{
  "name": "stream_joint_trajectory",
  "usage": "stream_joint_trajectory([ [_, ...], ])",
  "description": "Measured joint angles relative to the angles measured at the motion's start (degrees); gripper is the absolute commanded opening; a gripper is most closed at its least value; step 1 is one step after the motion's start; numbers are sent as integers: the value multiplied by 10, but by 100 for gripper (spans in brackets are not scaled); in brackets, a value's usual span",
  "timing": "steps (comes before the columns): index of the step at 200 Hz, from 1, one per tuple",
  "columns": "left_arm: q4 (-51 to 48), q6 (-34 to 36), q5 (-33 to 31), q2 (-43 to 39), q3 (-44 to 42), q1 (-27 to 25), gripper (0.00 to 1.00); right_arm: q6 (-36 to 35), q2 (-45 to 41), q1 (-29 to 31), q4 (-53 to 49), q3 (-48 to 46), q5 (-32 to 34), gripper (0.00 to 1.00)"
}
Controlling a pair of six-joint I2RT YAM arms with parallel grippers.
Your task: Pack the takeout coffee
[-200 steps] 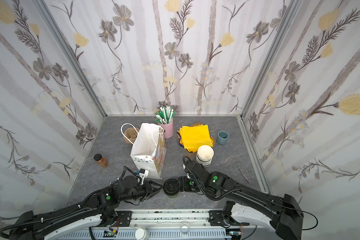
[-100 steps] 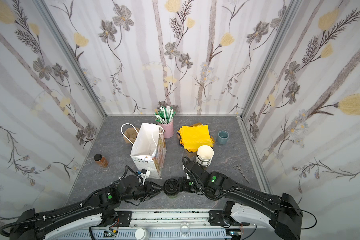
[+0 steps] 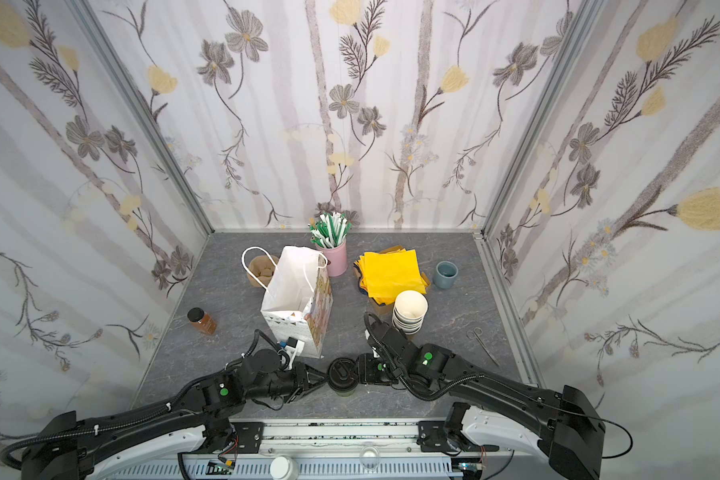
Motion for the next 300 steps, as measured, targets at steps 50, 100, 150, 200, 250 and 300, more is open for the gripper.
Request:
stream_joint_trajectory([
  [50, 26, 0, 6, 22, 0, 0, 19, 2, -1, 0, -1, -1, 1, 50],
  [100, 11, 1, 3, 16, 6, 0, 27, 4, -7, -1, -5, -1, 2, 55],
  [150, -10, 4, -3, 5, 22, -1, 41, 6, -17, 0, -2, 2, 1, 59],
  [200, -13, 10, -7, 14, 42, -1, 51, 24, -68, -4, -10, 4, 44, 53],
  [250, -17, 15, -7, 31, 46, -1, 48, 45, -70, -12, -10, -8, 84, 42],
  [300, -17, 17, -6, 33, 46, -1, 45, 55, -54, -12, -1, -22, 83, 29],
])
